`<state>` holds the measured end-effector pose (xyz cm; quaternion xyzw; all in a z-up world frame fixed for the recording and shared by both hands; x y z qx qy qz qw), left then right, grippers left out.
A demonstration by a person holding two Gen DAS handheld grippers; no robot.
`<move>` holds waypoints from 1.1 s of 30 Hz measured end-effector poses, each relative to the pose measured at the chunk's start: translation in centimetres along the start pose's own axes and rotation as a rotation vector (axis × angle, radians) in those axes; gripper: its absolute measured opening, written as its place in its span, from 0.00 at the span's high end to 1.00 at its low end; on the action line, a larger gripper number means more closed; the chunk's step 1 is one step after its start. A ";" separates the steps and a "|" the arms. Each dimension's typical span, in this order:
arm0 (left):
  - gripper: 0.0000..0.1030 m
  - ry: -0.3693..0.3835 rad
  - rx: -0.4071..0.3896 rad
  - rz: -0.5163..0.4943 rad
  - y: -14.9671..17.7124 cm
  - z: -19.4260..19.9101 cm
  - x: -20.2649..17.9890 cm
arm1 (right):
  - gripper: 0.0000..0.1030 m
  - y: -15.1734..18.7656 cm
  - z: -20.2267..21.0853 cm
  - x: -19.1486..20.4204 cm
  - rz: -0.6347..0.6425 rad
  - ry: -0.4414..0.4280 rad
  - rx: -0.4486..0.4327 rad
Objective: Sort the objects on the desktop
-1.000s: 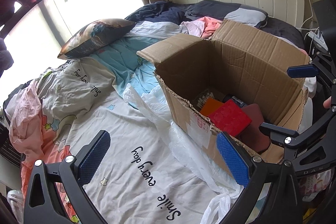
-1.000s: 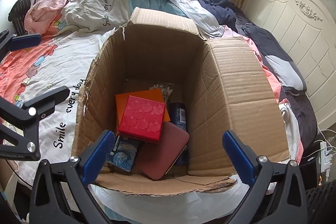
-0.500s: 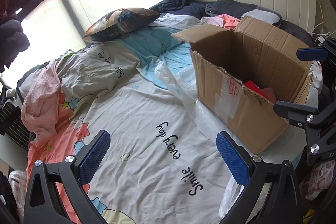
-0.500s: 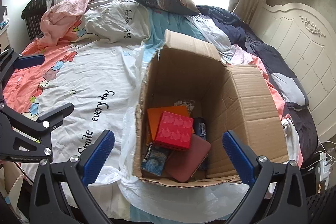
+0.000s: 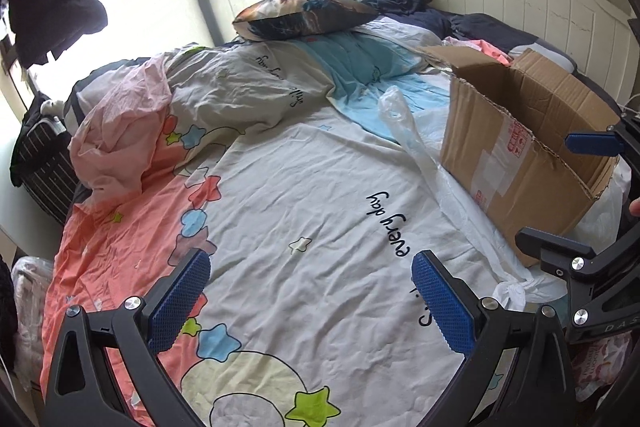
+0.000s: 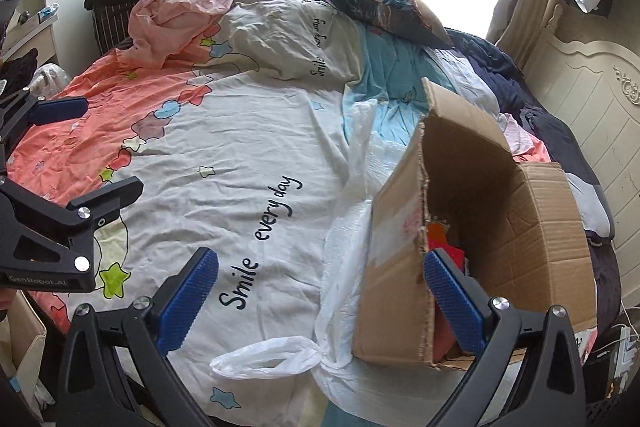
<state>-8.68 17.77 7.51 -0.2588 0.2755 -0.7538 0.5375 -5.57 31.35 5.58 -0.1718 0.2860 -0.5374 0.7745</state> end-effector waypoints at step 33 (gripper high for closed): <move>0.00 -0.187 0.011 0.347 10.0 -1.3 17.2 | 0.00 -2.4 -6.3 17.0 0.088 -0.177 -0.006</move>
Point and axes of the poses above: each gripper's, at about its wrist camera, not at the fingertips, and z roughly against the way its jaws point, x to its left, y to its underside, the point moved 5 cm from there along -z, roughly the way its jaws point, and after that the axes turned 9 degrees about z, right-handed, at the moved point
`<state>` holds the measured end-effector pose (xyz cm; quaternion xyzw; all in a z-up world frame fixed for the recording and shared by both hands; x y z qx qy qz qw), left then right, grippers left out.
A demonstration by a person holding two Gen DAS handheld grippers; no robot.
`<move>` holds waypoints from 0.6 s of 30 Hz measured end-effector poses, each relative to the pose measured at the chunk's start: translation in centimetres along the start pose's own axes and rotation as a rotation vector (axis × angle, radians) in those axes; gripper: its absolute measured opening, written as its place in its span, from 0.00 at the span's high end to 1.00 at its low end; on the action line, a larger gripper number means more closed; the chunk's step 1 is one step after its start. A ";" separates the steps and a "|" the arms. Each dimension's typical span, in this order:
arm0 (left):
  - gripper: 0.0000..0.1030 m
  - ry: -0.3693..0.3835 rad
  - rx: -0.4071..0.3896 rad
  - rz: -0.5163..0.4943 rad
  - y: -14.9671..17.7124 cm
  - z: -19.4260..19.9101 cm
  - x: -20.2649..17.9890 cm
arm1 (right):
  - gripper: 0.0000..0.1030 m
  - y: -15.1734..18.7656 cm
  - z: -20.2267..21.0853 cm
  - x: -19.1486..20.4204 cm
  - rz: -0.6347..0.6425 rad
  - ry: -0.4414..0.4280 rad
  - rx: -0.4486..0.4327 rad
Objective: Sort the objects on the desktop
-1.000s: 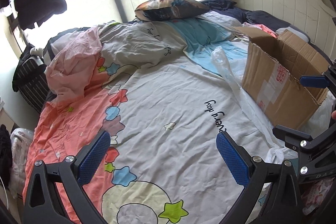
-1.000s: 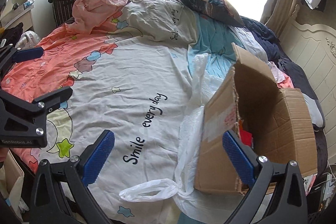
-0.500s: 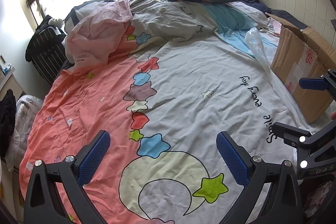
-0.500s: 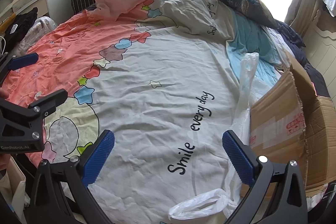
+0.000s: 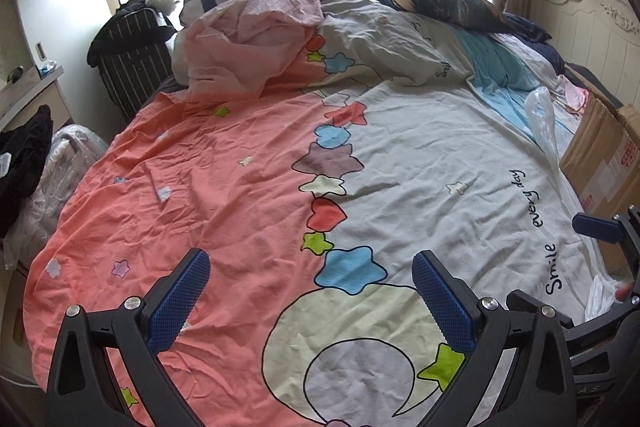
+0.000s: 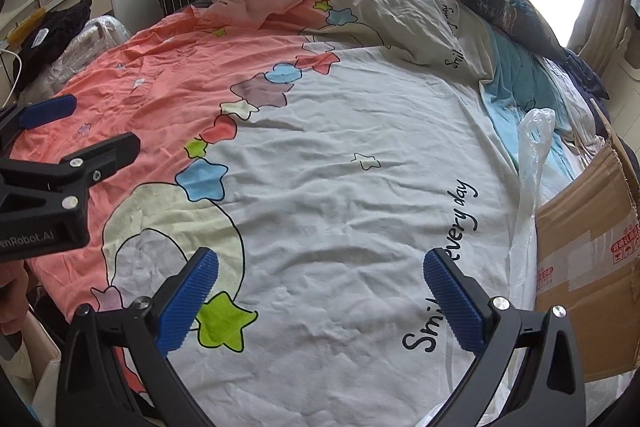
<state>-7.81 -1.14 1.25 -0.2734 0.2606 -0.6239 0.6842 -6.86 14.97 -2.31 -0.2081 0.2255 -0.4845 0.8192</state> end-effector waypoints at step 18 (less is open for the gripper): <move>0.00 -0.054 -0.008 0.100 5.5 1.3 4.7 | 0.00 2.6 0.2 1.1 -0.080 -0.019 -0.046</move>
Point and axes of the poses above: each gripper's, at about its wrist camera, not at the fingertips, and z roughly against the way its jaws point, x to its left, y to its underside, the point moved 5 cm from there along -z, roughly the way its jaws point, and after that the axes turned 9 degrees about z, right-handed, at the moved point
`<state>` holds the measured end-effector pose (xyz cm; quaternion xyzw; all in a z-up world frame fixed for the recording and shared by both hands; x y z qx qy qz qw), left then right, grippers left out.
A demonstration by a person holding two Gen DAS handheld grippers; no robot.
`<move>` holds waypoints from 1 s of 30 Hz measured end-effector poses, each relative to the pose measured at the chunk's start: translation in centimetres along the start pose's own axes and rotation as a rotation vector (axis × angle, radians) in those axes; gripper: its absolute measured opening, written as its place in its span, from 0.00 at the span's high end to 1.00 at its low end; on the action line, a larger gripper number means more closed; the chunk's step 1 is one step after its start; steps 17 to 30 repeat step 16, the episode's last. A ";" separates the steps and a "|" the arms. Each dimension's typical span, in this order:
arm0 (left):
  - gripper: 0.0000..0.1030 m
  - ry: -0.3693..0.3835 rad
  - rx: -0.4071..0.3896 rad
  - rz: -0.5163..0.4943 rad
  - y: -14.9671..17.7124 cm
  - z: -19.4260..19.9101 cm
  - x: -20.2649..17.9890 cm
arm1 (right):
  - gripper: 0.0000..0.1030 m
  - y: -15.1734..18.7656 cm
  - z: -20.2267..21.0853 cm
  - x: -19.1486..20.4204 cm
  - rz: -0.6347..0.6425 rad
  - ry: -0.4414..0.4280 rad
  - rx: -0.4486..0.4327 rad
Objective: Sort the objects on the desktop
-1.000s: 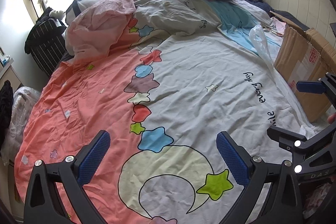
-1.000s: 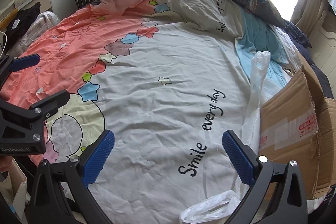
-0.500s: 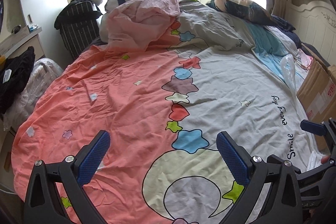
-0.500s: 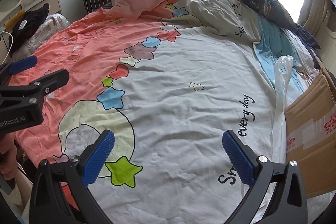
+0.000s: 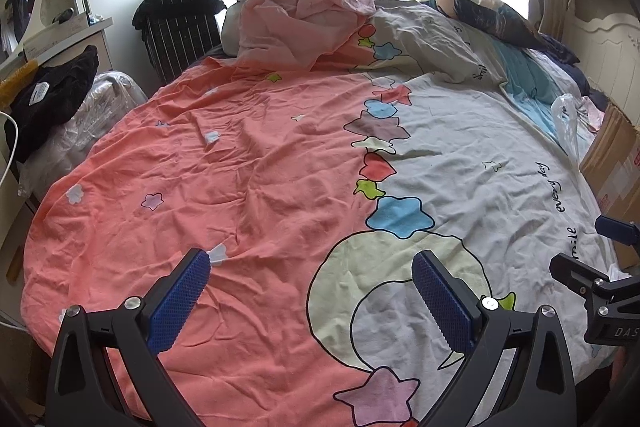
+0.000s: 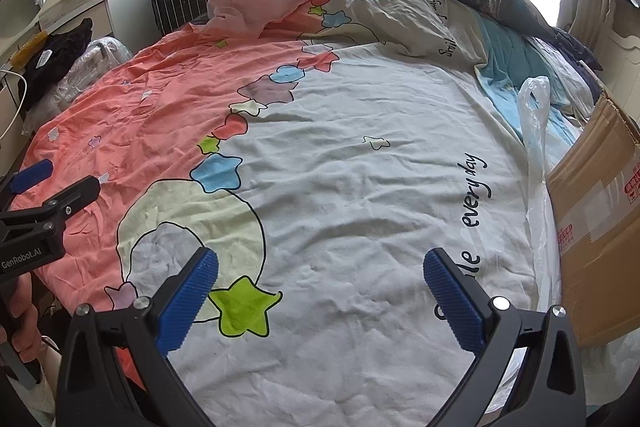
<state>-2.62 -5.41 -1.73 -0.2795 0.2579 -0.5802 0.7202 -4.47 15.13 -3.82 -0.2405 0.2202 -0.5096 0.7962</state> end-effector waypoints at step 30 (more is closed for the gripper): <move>0.00 0.034 -0.041 -0.130 1.5 1.3 -4.4 | 0.00 1.1 -0.6 -0.5 0.001 0.021 0.020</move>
Point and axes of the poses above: each gripper's, at about its wrist camera, not at the fingertips, and z roughly against the way its jaws point, x to its left, y to its underside, the point moved 5 cm from there along -z, roughly the way its jaws point, and after that the axes turned 9 degrees about z, right-handed, at the moved point
